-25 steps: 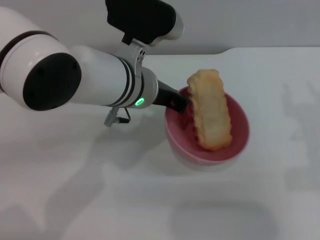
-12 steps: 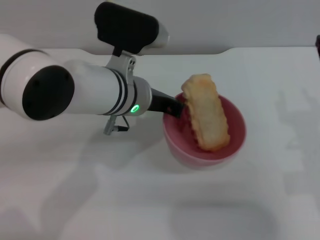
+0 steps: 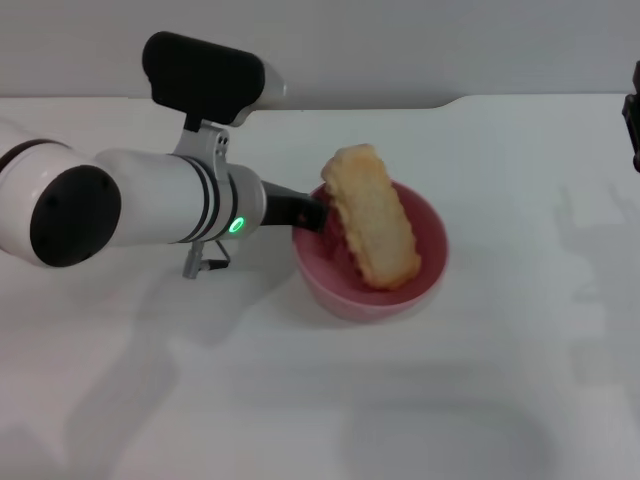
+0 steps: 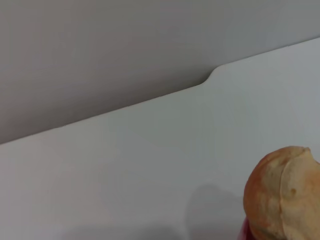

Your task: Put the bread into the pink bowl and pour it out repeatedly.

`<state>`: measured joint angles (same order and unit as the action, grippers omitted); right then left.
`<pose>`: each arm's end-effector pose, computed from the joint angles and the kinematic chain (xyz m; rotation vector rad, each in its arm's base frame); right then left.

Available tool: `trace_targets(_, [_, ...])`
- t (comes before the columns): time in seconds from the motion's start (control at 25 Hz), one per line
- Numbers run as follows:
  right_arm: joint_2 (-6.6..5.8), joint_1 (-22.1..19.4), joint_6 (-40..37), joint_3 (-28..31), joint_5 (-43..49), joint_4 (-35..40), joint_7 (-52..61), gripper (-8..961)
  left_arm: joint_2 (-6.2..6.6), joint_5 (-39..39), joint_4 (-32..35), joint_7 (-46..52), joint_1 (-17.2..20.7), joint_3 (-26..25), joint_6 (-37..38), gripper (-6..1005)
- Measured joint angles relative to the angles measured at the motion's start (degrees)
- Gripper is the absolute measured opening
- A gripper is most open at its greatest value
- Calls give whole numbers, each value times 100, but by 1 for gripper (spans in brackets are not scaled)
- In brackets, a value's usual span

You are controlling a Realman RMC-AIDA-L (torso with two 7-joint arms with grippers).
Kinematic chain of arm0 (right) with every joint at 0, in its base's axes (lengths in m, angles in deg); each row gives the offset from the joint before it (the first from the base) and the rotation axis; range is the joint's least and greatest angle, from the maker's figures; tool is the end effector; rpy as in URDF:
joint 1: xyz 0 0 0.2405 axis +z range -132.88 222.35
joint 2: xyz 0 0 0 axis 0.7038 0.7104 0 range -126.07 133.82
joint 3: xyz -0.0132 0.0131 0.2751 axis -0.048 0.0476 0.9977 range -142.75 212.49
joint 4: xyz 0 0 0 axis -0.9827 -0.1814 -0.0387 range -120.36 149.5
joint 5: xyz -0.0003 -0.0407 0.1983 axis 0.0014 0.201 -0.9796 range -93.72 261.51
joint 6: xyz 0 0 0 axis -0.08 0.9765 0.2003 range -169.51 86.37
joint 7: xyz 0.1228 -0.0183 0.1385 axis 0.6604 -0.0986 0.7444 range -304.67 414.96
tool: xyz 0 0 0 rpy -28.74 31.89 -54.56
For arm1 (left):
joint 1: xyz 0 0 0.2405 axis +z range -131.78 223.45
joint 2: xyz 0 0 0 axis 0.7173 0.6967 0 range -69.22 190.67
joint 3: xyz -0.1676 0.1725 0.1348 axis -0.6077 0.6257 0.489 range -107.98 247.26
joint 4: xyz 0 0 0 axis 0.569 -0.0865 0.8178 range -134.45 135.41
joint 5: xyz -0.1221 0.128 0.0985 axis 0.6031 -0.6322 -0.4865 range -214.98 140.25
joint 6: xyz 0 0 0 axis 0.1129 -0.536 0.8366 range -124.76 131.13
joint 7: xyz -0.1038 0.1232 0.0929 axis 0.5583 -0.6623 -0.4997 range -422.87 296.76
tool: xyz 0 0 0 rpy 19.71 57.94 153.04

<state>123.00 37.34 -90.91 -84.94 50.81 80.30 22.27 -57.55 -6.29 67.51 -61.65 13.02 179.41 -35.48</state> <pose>0.2538 0.3063 0.0032 -1.4826 0.2243 0.5368 -0.1796 0.4065 -0.1313 -2.2928 -0.9808 -0.0564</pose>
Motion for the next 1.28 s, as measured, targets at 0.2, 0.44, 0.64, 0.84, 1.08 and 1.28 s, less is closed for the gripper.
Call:
trace_targets(0.2, [-2, 30, 43, -50, -16, -42, -2, 603, -4, 3, -217, 2, 46, -33, 76, 52])
trace_targets(0.44, [-3, 65, 77, -38, -21, -44, -24, 604, 0, 9, -226, 2, 81, -8, 28, 52])
trace_targets(0.64, [-3, 108, 200, 0, -22, -44, -25, 604, 10, -47, 121, -36, 272, 15, 67, 57])
trace_targets(0.84, [-3, 141, 271, 10, -22, -43, -26, 603, 13, -74, 423, -199, 463, -60, 212, 127])
trace_targets(1.08, [-31, 226, 807, 134, -707, 160, 4, 604, 33, -95, 655, -691, 697, -291, 813, 260])
trace_targets(1.28, [-53, 227, 1443, 391, -1308, 376, 6, 623, 33, -237, 815, -1457, 1457, -803, 2649, 423])
